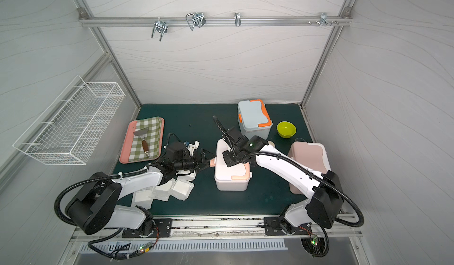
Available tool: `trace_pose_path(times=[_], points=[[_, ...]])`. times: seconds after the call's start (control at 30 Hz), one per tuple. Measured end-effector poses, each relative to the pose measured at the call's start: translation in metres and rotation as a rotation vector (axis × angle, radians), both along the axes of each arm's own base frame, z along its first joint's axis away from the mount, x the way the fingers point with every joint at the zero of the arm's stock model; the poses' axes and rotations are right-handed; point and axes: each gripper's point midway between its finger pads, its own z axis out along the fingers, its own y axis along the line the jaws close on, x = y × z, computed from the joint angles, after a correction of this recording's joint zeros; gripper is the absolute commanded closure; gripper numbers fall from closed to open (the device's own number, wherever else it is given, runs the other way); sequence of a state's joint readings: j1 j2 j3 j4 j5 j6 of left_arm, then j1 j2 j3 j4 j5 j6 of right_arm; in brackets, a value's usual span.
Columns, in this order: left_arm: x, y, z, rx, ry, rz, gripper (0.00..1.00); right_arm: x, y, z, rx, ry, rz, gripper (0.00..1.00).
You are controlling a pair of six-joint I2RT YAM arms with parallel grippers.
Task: Open first aid kits and take out gauze
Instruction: Fasten the fastener of the first aid kit.
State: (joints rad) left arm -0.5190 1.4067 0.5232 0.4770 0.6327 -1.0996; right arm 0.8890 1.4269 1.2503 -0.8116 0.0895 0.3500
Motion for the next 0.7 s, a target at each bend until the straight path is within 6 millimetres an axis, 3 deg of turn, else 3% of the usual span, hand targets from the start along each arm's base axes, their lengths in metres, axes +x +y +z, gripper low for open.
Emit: trace_pose_path(times=[0.53,0.7], points=[[-0.005,-0.020,0.019,-0.108,-0.049,-0.034,0.04,-0.001,0.001,0.000,0.007,0.006,0.005,0.52],[-0.007,-0.025,0.016,-0.133,-0.042,-0.036,0.04,-0.002,0.003,0.001,0.017,0.011,0.011,0.52]])
